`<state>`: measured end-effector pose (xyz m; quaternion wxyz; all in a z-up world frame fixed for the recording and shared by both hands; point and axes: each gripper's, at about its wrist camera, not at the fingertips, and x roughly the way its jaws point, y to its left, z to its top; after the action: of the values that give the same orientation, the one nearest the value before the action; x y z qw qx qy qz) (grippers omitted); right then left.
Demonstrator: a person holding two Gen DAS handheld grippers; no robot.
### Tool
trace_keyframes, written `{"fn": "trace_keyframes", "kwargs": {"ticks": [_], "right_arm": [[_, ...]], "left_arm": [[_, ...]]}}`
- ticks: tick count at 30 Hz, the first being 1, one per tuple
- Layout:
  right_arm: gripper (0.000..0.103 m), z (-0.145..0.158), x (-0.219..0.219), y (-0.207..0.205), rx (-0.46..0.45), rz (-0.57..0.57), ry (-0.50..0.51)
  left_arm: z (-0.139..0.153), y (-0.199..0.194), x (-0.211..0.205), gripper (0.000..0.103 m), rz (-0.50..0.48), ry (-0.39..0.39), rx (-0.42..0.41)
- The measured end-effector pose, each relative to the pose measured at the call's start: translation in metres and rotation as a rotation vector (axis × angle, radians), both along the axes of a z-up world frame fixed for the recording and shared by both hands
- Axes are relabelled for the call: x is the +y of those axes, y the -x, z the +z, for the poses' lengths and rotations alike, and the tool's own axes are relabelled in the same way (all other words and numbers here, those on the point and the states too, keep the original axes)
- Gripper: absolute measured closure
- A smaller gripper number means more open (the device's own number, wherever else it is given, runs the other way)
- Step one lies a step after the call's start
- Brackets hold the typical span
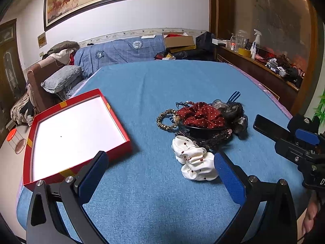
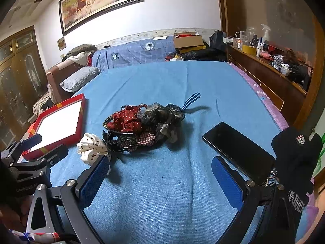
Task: Organize jewelry
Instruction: 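Move the left tool toward the white polka-dot scrunchie beside the pile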
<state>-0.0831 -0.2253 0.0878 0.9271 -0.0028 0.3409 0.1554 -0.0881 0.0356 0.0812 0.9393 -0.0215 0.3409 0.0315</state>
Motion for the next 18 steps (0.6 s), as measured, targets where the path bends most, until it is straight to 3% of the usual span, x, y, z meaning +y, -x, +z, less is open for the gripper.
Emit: {"fn": "trace_keyframes", "kwargs": {"ticks": [18], "right_arm": [[0.0,-0.0021,0.0014,-0.0064,0.027,0.007,0.009]], "left_arm": [[-0.0036,-0.0021,-0.0035,0.0,-0.013,-0.007,0.021]]}}
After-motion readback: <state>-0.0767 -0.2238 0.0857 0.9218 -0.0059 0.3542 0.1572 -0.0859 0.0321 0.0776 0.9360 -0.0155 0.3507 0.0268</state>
